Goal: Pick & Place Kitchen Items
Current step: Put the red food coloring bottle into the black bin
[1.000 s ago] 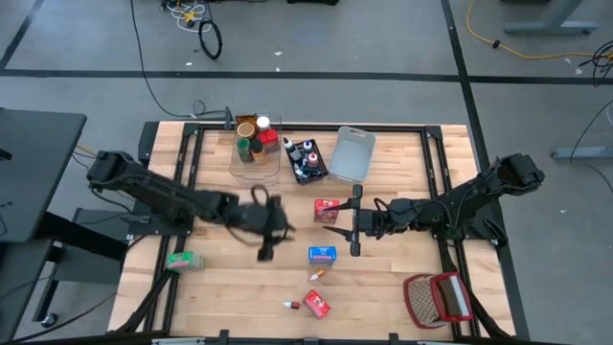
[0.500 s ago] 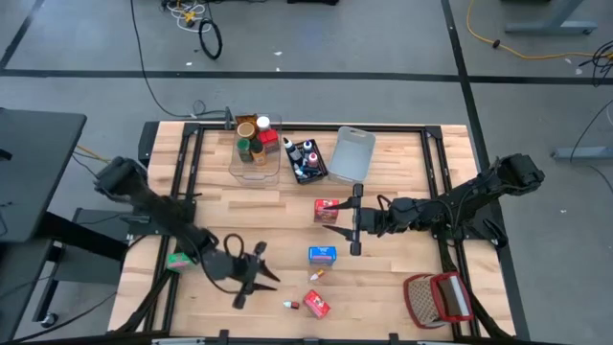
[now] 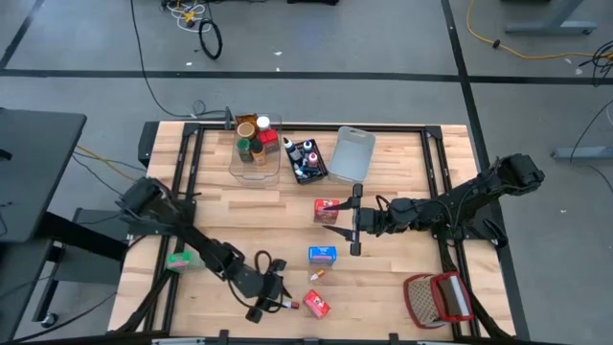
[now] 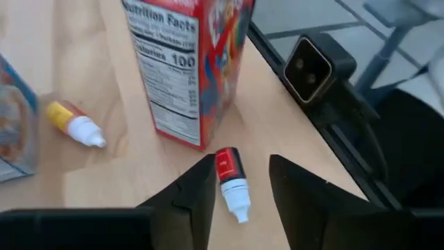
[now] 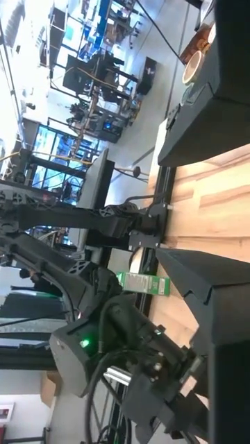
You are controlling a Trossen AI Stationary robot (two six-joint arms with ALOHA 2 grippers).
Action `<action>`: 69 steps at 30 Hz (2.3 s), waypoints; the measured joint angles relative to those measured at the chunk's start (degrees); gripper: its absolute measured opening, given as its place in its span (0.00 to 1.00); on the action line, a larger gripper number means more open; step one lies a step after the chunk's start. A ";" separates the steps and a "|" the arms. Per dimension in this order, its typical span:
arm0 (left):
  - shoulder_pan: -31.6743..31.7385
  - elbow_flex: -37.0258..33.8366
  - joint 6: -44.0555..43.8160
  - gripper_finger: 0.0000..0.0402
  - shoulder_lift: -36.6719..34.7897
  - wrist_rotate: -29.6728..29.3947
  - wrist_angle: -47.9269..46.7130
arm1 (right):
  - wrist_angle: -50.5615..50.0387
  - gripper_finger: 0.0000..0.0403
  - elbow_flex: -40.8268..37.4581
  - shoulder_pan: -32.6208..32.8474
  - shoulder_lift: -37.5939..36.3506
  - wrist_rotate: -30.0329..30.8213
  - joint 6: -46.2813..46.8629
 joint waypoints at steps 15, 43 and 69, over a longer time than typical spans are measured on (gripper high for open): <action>0.70 0.04 4.40 0.56 7.81 4.60 6.03 | 0.08 0.53 0.00 0.01 0.00 0.01 -0.27; 5.18 -0.02 15.45 0.51 12.22 -0.75 10.76 | 0.08 0.53 0.00 0.01 0.02 -0.04 -1.53; 8.02 6.31 31.01 0.58 13.11 12.27 6.40 | -0.66 0.53 0.00 0.02 0.02 -0.07 -1.56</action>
